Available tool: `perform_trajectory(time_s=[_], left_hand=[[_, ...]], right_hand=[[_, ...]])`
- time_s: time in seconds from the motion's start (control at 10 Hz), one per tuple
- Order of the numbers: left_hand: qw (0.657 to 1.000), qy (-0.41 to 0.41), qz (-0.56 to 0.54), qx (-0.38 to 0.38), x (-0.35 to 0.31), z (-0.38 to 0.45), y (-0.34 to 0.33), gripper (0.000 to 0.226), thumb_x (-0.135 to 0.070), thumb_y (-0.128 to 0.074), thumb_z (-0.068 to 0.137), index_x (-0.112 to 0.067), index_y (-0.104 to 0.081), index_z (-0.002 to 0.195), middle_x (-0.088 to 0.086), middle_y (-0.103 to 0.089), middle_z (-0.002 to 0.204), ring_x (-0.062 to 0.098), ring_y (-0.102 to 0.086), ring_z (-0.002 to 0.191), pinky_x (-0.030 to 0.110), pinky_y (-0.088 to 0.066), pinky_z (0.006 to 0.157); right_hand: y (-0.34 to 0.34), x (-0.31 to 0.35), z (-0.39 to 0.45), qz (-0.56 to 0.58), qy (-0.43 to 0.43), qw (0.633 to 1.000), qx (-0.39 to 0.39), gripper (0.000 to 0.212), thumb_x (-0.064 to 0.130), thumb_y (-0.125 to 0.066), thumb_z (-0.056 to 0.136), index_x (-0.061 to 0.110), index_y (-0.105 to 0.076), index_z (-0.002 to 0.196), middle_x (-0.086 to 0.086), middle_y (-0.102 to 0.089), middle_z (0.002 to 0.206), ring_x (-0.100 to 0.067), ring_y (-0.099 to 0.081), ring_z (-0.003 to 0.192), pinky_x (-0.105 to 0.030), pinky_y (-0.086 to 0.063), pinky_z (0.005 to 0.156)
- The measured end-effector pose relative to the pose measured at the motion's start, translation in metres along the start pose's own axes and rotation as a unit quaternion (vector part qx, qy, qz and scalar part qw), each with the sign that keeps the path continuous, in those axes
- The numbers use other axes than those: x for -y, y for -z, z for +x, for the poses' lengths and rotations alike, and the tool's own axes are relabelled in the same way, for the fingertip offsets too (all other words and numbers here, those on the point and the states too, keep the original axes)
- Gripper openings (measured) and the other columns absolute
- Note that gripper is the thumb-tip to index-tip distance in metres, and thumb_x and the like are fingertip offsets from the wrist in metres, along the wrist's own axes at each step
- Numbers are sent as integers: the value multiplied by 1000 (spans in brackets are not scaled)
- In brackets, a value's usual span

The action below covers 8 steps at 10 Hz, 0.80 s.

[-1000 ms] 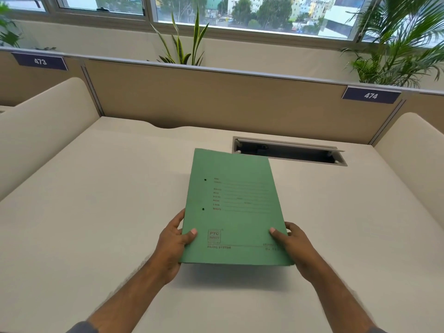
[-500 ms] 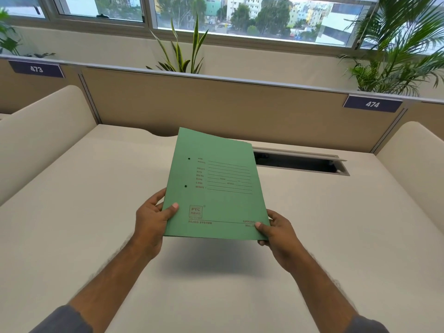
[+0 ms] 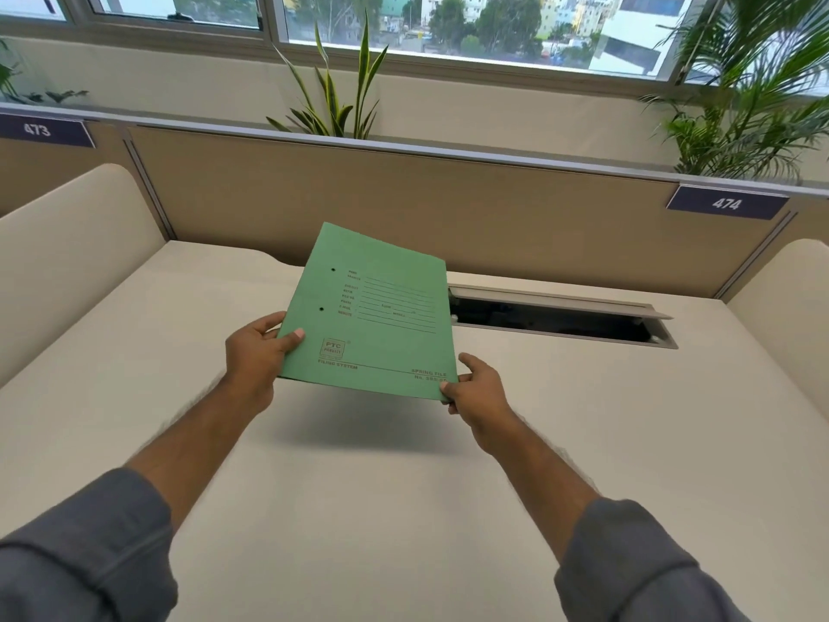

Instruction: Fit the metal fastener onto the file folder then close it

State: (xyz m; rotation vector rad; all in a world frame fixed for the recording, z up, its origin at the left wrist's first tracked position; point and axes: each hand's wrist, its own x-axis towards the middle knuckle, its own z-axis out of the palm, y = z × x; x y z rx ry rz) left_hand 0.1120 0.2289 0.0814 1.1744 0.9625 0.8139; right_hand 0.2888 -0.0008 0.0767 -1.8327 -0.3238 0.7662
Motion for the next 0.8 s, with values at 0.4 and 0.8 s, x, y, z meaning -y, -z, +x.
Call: perform_trajectory(time_s=[0.4, 0.8], left_hand=[[991, 89, 104, -5, 55, 72, 7, 45, 3, -74, 80, -3, -61, 123, 15, -72, 102, 19, -70, 73, 29, -55, 60], [897, -81, 434, -2, 58, 39, 3, 50, -25, -69, 87, -7, -58, 132, 16, -62, 134, 34, -58, 122, 43, -46, 103]], right_hand=[[-41, -25, 48, -136, -45, 989, 19, 64, -7, -57, 86, 7, -38, 145, -14, -55, 136, -27, -60, 115, -38, -55, 95], [-33, -27, 31, -378, 18, 925, 16, 50, 27, -60, 84, 11, -51, 130, -12, -43, 126, -32, -56, 111, -41, -52, 93]])
